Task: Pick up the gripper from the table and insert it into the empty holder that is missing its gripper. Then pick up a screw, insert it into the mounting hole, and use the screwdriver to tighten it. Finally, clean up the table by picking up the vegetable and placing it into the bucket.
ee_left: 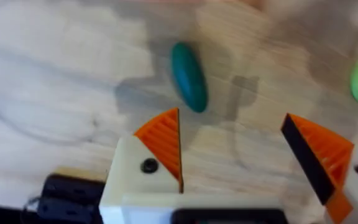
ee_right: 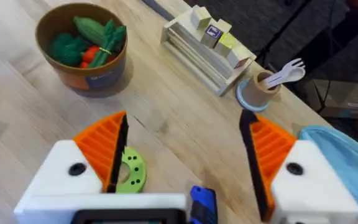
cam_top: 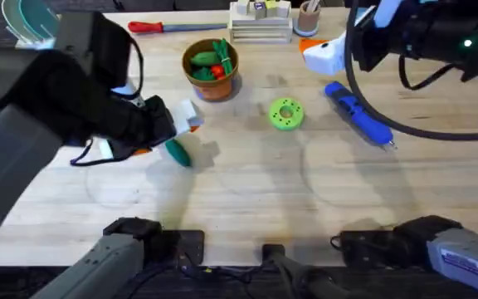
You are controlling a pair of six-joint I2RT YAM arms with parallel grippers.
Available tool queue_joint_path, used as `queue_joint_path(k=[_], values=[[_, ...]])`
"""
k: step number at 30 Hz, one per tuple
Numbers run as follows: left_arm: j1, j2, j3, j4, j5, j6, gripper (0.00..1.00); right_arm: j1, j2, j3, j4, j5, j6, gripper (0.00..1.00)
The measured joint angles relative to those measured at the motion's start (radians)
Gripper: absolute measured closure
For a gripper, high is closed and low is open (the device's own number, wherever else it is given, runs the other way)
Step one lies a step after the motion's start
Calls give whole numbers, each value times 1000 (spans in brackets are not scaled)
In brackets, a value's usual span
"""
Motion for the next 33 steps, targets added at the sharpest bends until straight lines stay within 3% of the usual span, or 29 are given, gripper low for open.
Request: queue_joint_path(k=[4,13,28,33], values=[[0,80,0,26,-47,-138,8,0,0,0,-3,0,0,8],[0,251,-1,59,-75,-287,8,0,0,0,-20,0,0,8],[0,350,-139,220,-79,-374,8,0,0,0,-44,0,0,9],[0,350,-140,246,-82,-380,164,0,0,0,-44,0,0,9]])
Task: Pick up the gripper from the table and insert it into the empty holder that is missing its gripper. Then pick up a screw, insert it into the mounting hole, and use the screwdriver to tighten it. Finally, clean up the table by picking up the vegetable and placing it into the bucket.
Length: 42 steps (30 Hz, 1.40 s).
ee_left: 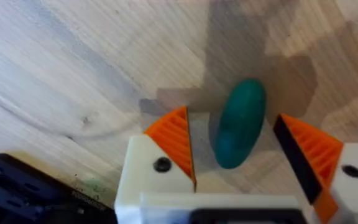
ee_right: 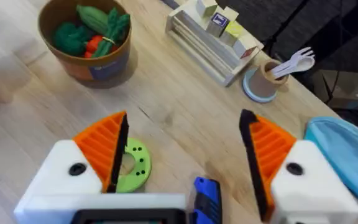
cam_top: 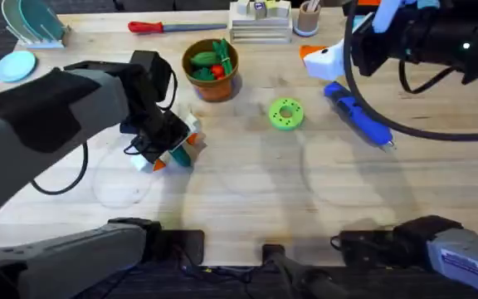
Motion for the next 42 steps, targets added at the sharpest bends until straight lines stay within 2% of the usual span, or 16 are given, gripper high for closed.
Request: queue_joint_path(k=[3,4,9,10,14,18,21,24,26,29,33,40,41,42], values=[[0,0,-6,24,-3,-1,271,0,0,0,0,0,0,9],[0,0,-10,33,-4,-3,342,0,0,0,0,0,0,9],[0,-6,-17,39,-6,-8,917,0,0,0,0,0,0,9],[0,-8,-17,38,-8,-6,973,0,0,0,-1,0,0,9],[0,-10,-17,21,-7,-7,976,0,0,0,0,0,0,9],[0,-23,-2,-70,-7,-6,977,0,0,0,0,0,0,9],[0,-59,68,-91,-7,7,977,0,0,0,0,0,0,8],[0,-101,181,-77,-7,17,977,0,0,0,0,0,0,8],[0,-124,250,-40,-6,20,978,0,0,0,0,0,0,8],[0,-138,319,94,8,23,978,0,0,0,0,0,0,8],[0,-124,331,259,35,23,978,0,0,0,0,0,0,7],[0,9,331,401,117,23,978,0,0,0,0,0,0,7],[0,32,331,417,133,24,961,0,0,0,0,0,0,7],[0,52,331,428,149,28,881,0,0,0,0,0,0,7]])
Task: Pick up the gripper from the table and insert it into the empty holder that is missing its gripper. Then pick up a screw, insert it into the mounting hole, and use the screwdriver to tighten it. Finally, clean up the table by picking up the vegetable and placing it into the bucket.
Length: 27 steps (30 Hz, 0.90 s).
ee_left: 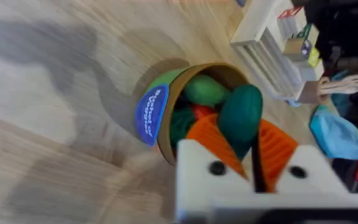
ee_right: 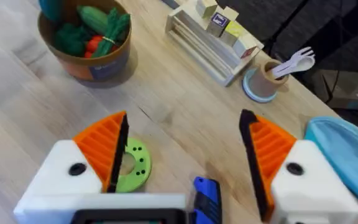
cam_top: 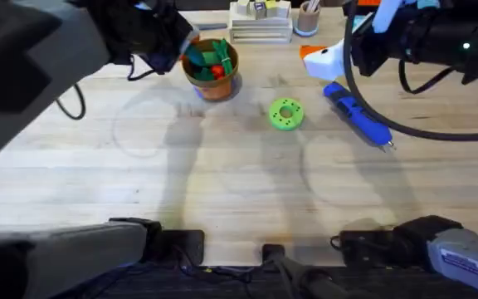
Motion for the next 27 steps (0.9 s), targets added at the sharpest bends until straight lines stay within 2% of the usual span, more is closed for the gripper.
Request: queue_joint_path(k=[2,3,4,6,7,8,13,18,22,27], values=[[0,37,0,14,40,-3,564,0,0,0,0,0,0,7],[0,50,0,18,55,-3,452,0,0,0,0,0,0,7],[0,61,0,20,69,-3,349,0,0,0,0,0,0,8],[0,72,0,21,88,-4,211,0,0,0,0,0,0,9],[0,72,0,31,95,2,76,0,0,0,0,0,0,9],[0,69,1,44,102,2,27,0,0,0,0,0,0,8],[0,63,1,58,116,36,6,0,0,0,-7,0,0,7],[0,21,19,44,118,130,6,0,0,0,-33,0,24,8],[0,-46,86,-27,119,266,6,0,0,0,-52,-1,145,7],[0,-169,147,-196,120,495,6,0,-3,3,-122,-7,300,9]])
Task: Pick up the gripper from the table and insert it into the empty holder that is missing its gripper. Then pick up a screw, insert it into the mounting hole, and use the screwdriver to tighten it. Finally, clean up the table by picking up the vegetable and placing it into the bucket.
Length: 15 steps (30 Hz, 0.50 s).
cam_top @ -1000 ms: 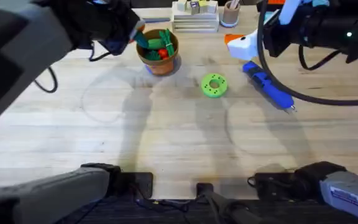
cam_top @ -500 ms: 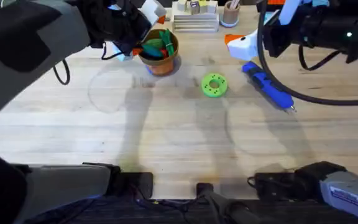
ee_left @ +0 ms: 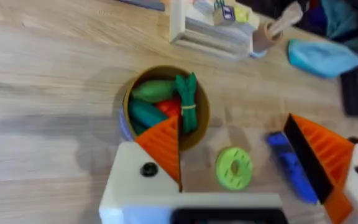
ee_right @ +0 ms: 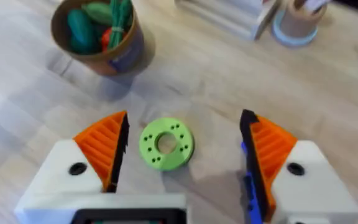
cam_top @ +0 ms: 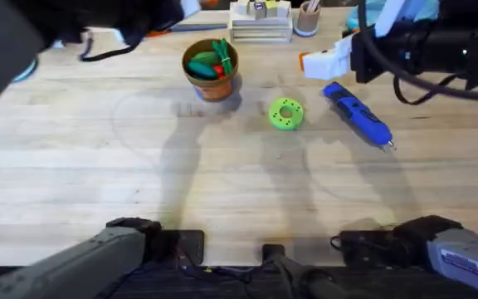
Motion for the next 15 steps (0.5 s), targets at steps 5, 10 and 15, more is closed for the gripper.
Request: queue_joint_path(k=[5,10,15], values=[[0,-110,4,-172,0,193,6,0,-61,22,-96,0,59,10],[0,-222,4,-263,0,285,5,0,-178,56,-137,0,78,9],[0,-344,4,-290,0,336,5,0,-286,58,-172,0,82,8]])
